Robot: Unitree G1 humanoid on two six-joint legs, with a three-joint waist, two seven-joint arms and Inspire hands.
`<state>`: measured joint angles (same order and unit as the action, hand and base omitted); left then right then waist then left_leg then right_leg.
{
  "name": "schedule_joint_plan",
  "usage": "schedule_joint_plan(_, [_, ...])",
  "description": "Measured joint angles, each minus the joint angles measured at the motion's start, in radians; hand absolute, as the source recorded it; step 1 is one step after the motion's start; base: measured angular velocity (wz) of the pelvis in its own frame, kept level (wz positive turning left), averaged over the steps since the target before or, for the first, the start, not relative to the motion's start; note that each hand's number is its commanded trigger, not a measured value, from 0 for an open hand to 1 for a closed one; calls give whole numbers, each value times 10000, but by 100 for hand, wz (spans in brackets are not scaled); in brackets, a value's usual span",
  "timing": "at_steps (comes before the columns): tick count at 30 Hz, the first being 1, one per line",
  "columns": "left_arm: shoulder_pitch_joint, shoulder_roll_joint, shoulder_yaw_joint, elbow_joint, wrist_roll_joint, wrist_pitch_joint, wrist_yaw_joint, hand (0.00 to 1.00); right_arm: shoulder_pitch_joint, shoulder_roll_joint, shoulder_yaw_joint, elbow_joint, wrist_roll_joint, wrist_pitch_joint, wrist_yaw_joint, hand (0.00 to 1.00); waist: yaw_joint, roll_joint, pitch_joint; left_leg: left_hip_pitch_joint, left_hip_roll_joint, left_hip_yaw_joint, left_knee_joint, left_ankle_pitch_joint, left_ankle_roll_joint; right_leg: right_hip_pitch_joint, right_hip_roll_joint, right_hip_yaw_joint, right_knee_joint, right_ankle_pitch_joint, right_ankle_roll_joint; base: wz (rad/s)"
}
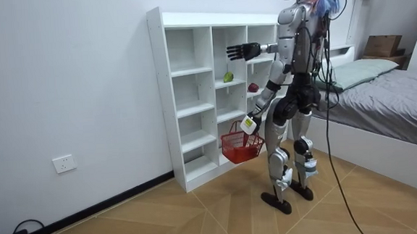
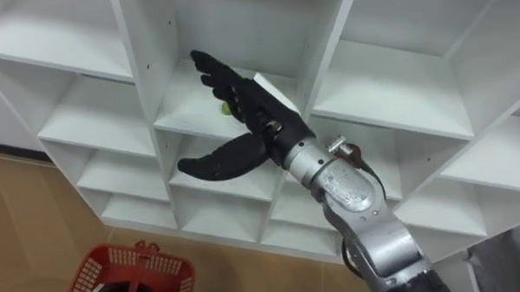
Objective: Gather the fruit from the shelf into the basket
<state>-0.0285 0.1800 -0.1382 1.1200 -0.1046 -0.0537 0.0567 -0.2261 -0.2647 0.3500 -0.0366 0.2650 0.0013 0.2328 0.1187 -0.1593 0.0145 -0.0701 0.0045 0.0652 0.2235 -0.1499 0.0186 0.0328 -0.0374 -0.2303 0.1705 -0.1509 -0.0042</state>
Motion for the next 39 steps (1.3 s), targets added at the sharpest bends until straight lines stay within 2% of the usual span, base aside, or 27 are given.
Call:
schedule_joint_plan(2, [27,91,18,4,4,-1,-32,100,-334,-82,-75,-2,1,-54,-232,0,45,-102,53,133,0,-43,7,-3,-6,154,3,-37,-5,0,0,6])
schedule_joint_plan(6, [21,134,265,-1,346,-11,16,100,-473,-98,-382,43,-31,-362,-597,0,191,-272,106,89,13,-151,155,-66,-23,222,28,-118,0,0,0,6])
schedule_joint_plan(9, [23,136,293,-2,776,-8,36,100,-618,-95,-459,499,-116,-523,-987,0,306,-454,95,-12,10,-183,226,-67,-22,222,26,-171,12,5,-8,6])
schedule_joint_plan(11, [13,135,292,-7,863,1,-1,100,-1063,-94,-481,1103,-265,-525,-1313,0,302,-481,104,-169,16,-243,374,-83,-2,153,29,-186,5,24,-35,7])
schedule_joint_plan(18, [-33,279,255,-19,1186,25,-39,100,-1318,-95,-576,2009,-338,-581,-2156,0,414,-570,68,-418,-4,-420,530,-106,13,-5,32,-369,7,77,-51,6])
schedule_joint_plan(20, [-115,358,234,-20,1208,28,-61,100,-1743,-100,-580,2975,-352,-657,-2425,0,513,-657,109,-435,-5,-455,536,-97,2,-6,32,-427,7,77,-51,5])
schedule_joint_plan(22, [-166,411,230,-20,1213,57,-105,100,-2111,-131,-575,3714,-380,-654,-2628,0,537,-703,134,-553,-1,-538,651,-97,-3,-32,47,-492,8,77,-51,11])
schedule_joint_plan(26, [-268,419,218,-20,1176,140,-202,100,-2671,-156,-532,4590,-551,-648,-2944,0,581,-763,121,-891,1,-660,872,-120,2,-189,49,-752,7,85,-61,15])
schedule_joint_plan(33, [-285,438,147,-152,1163,334,-182,100,-2841,-158,21,5652,-796,-637,-3064,0,802,-816,124,-944,-25,-731,872,-129,14,-216,33,-792,-1,82,-56,2])
schedule_joint_plan(39, [-287,427,152,-152,1169,503,-189,100,-2870,-184,261,6373,-818,-276,-2818,0,809,-889,118,-982,-28,-736,880,-128,14,-242,39,-785,0,82,-56,0])
